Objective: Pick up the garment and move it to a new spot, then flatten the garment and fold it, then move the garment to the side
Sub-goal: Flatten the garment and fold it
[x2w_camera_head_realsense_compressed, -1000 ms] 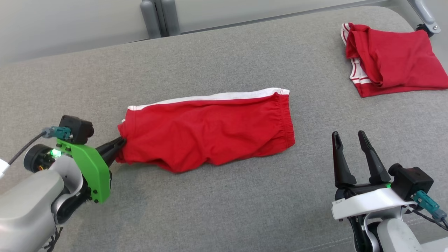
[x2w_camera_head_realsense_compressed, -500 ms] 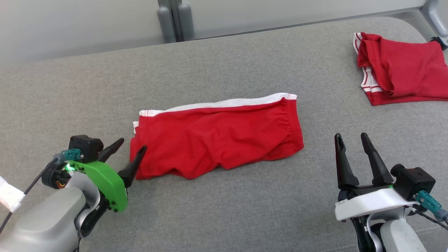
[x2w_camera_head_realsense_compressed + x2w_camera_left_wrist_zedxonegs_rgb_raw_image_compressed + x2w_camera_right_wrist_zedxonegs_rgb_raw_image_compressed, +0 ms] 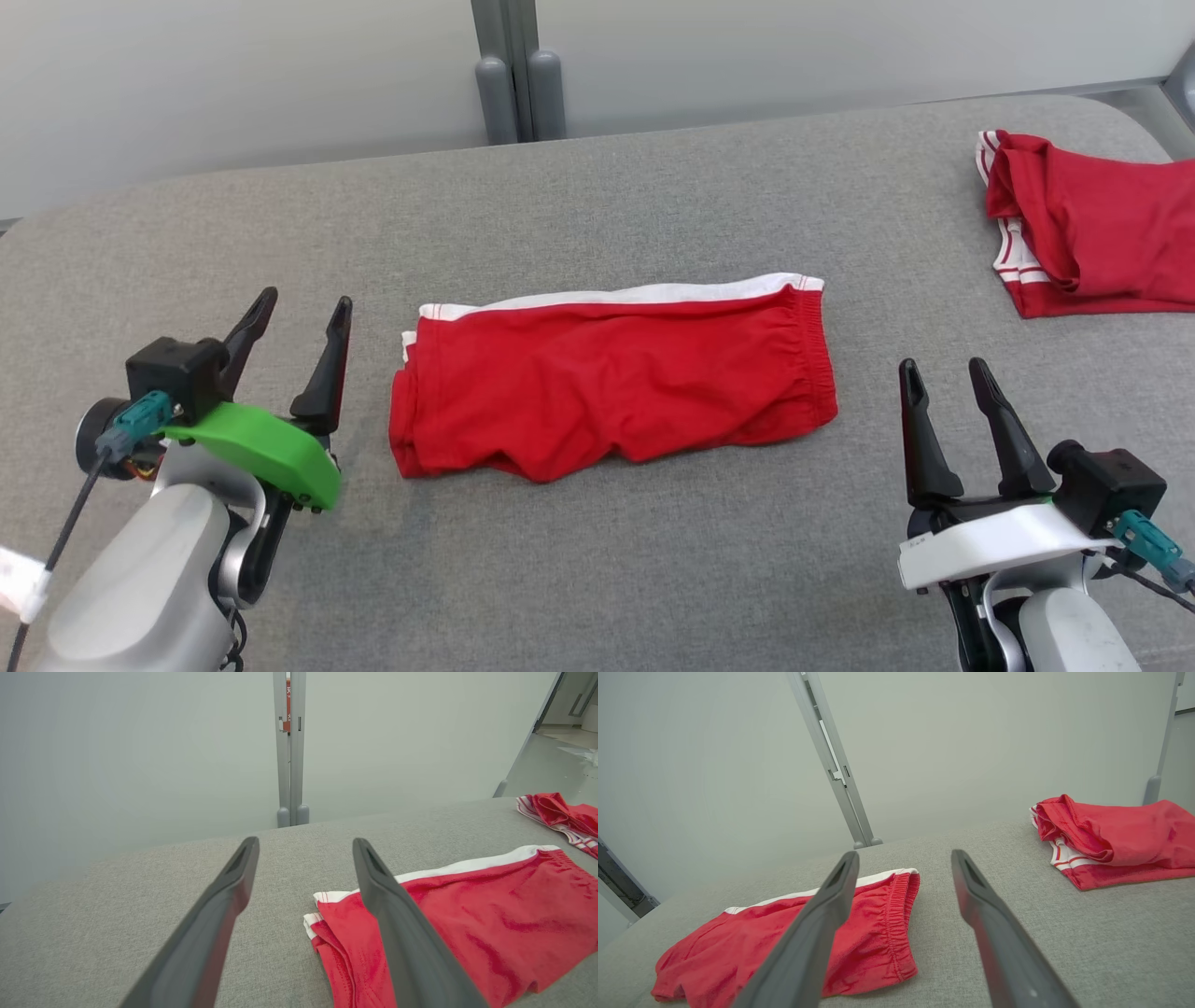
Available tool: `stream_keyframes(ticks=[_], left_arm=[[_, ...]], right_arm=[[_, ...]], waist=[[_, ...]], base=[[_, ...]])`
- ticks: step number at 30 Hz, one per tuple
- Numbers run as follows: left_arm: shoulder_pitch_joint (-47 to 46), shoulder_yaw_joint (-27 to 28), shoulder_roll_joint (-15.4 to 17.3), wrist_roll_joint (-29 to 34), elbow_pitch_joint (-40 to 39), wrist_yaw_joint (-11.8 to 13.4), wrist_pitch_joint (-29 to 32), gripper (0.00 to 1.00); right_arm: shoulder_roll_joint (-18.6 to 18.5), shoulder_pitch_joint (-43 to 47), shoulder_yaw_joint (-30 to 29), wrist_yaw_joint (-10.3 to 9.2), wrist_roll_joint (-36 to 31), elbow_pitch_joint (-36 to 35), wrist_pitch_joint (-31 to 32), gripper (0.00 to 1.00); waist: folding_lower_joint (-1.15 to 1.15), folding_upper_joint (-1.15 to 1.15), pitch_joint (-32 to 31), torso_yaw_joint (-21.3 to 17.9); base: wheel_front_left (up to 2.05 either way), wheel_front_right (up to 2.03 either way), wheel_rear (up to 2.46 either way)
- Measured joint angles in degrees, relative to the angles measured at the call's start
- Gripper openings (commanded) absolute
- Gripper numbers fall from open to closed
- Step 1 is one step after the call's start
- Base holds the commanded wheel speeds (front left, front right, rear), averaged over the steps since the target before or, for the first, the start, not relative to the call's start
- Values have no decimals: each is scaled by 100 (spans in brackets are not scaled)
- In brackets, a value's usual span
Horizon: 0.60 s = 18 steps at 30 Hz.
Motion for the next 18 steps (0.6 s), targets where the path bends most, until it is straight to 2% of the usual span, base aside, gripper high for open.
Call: stream_keyframes(ticks=[8, 12, 18], left_arm=[[1148, 1667, -525, 1204, -723, 140, -5, 100], [1718, 2165, -733, 1693, -971, 118, -9, 100], [2412, 2798, -1039, 2106, -1365, 42, -9, 100]], right_arm=[[-40, 71, 5, 0, -118, 34, -26, 100], [-56, 186, 0, 0, -204, 34, -43, 100], [-51, 341, -43, 0, -291, -1, -45, 100]], waist=[[0, 0, -205, 107], [0, 0, -320, 156], [0, 0, -408, 226]], base=[[0, 0, 0], [0, 0, 0], [0, 0, 0]])
